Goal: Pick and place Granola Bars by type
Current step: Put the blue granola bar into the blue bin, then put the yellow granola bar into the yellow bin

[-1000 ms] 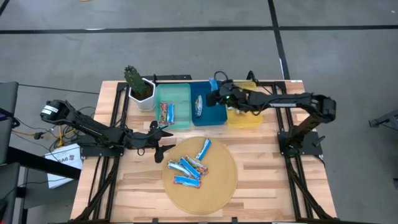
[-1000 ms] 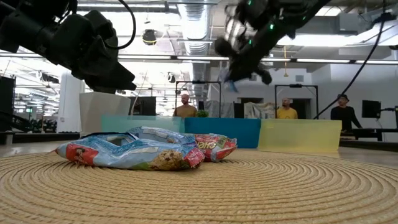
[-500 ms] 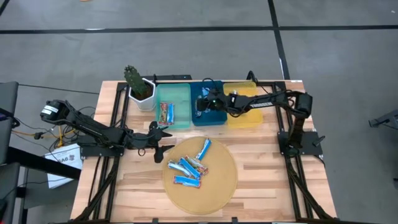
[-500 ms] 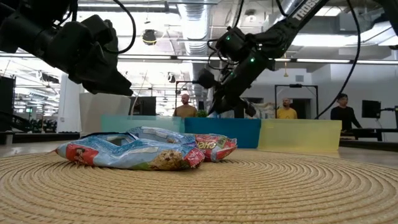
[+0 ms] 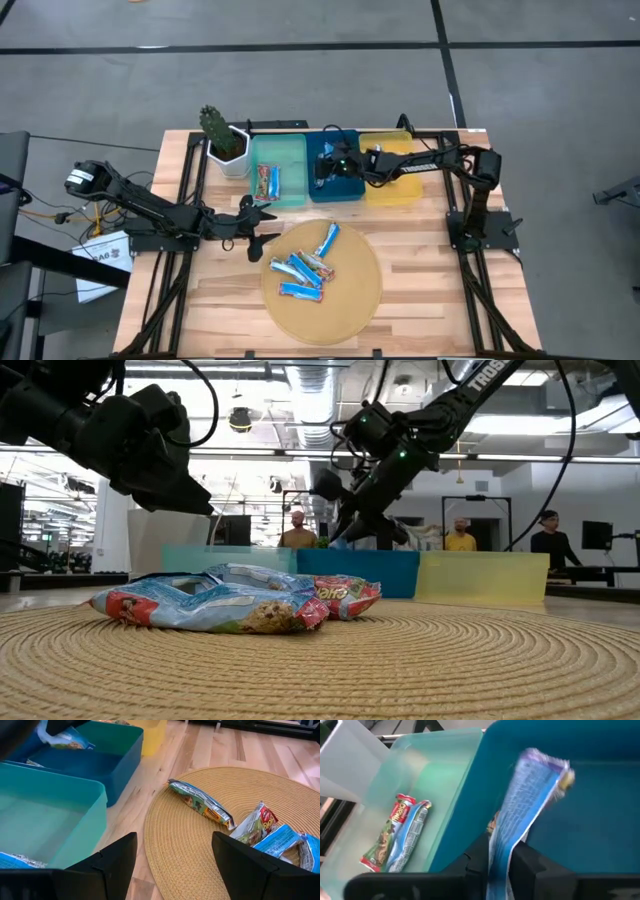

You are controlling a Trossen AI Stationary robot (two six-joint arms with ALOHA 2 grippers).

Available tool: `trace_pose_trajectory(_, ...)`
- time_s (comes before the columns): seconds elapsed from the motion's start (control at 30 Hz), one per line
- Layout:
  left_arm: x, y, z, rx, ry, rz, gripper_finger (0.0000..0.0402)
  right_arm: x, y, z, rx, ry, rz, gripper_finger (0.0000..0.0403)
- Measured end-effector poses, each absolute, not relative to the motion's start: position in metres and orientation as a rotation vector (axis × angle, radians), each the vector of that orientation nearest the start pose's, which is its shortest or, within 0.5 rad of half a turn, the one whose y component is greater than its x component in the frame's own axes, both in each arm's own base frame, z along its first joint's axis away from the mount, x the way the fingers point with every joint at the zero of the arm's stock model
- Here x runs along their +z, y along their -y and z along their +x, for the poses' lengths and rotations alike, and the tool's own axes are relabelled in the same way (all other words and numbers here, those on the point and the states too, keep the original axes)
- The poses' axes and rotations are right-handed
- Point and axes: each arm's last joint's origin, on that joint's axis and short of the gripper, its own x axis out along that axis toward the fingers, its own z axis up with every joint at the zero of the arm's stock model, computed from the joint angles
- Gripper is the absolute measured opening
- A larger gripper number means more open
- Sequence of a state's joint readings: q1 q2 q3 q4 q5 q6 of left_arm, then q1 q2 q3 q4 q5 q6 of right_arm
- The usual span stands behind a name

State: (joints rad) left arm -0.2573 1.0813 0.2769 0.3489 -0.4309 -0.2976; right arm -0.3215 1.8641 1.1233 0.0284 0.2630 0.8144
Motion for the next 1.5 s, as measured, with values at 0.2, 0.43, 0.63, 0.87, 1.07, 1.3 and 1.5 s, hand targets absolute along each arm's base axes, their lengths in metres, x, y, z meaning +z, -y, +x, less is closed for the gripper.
trace_pose_trajectory(0.2,0.16,0.038,0.19,0.232,-0.399,-0.139,0.0249,0.171,0.13,0.366,-0.831,-0.472,0.781,0.0082)
trace_pose_trajectory(0.43,0.16,0.038,0.19,0.232,-0.398,-0.139,0.0249,0.171,0.13,0.366,-0.829,-0.474,0.776,0.0092)
trace_pose_trajectory(0.63,0.161,0.038,0.19,0.231,-0.392,-0.142,0.0249,0.176,0.121,0.369,-0.776,-0.486,0.707,0.0093)
trace_pose_trajectory(0.87,0.161,0.038,0.191,0.232,-0.39,-0.154,0.0249,0.216,0.094,0.368,-0.628,-0.438,0.522,0.0093)
trace_pose_trajectory(1.07,0.161,0.038,0.191,0.222,-0.391,-0.165,0.0249,0.253,0.056,0.362,-0.388,-0.433,0.282,0.0093)
trace_pose_trajectory(1.3,0.161,0.04,0.191,0.162,-0.405,-0.185,0.0249,0.268,0.001,0.352,-0.062,-0.505,-0.06,0.0093)
trace_pose_trajectory(1.5,0.161,0.04,0.191,0.151,-0.408,-0.215,0.0249,0.264,-0.031,0.344,0.069,-0.587,-0.214,0.0093)
